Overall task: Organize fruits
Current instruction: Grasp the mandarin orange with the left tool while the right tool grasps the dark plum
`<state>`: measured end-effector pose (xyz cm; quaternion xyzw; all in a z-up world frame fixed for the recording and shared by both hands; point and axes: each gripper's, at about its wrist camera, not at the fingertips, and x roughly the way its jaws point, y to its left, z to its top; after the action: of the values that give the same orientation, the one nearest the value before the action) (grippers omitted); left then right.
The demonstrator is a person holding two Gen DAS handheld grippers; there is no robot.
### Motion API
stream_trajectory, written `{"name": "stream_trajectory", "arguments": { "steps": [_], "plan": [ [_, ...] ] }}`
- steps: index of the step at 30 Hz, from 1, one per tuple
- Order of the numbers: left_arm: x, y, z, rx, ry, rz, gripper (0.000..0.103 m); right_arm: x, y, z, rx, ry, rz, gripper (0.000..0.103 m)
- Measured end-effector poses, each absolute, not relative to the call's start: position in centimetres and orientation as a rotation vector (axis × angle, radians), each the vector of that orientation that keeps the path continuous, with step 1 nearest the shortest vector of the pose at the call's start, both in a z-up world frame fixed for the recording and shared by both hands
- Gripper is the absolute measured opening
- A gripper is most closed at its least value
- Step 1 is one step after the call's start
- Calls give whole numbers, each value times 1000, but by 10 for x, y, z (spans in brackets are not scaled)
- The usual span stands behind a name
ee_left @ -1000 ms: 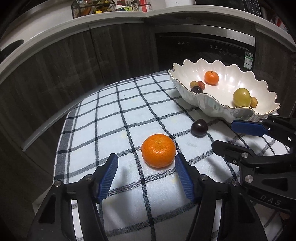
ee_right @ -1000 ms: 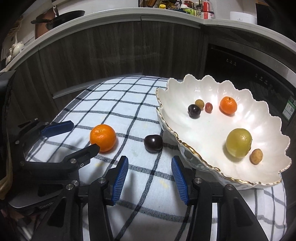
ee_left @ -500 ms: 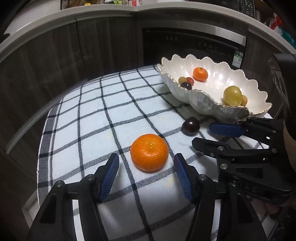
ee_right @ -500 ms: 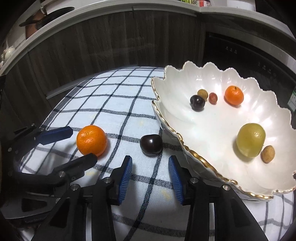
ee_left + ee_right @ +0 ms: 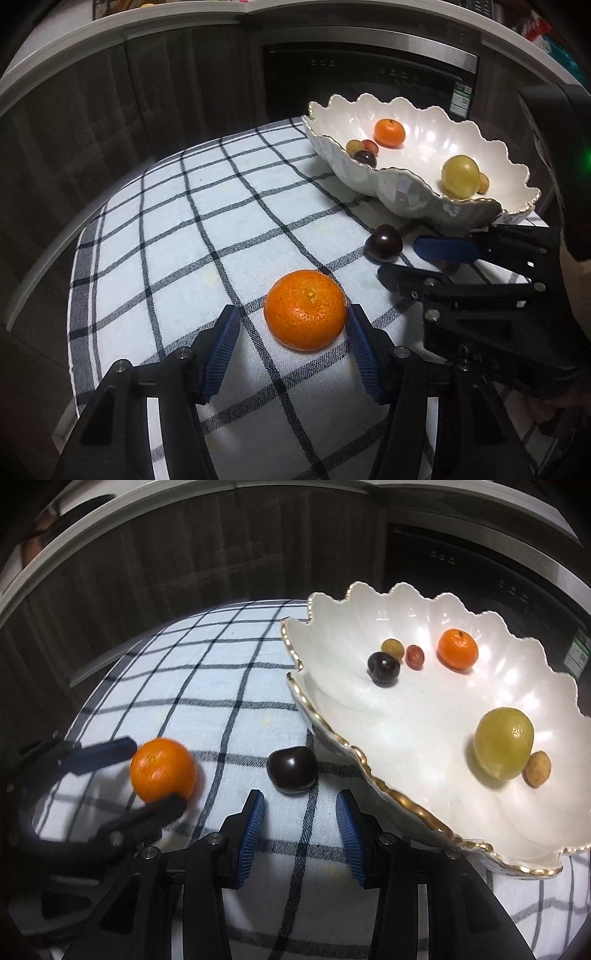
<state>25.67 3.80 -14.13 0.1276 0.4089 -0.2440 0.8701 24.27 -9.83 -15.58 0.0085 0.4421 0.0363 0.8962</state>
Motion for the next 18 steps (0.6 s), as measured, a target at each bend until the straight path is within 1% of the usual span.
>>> {"name": "stream_trajectory", "arguments": {
  "steps": [3,5,8,10,12,18],
  "plan": [
    [261,41,-142,252,862,-532,58,244,-97,-157,27,913,39,43],
    [263,42,-142,249,865,-552,56,245,-96,-157,34,912,25,43],
    [263,44,-142,244,868,-581,52,244,-94,-156,32,911,3,42],
    [263,44,-142,245,867,-597,47,244,-93,-155,38,906,3,40],
    [262,43,-142,249,864,-609,44,244,-91,-156,39,903,2,40],
    [263,45,-142,234,862,-606,43,249,-90,-156,50,906,-4,40]
  ]
}}
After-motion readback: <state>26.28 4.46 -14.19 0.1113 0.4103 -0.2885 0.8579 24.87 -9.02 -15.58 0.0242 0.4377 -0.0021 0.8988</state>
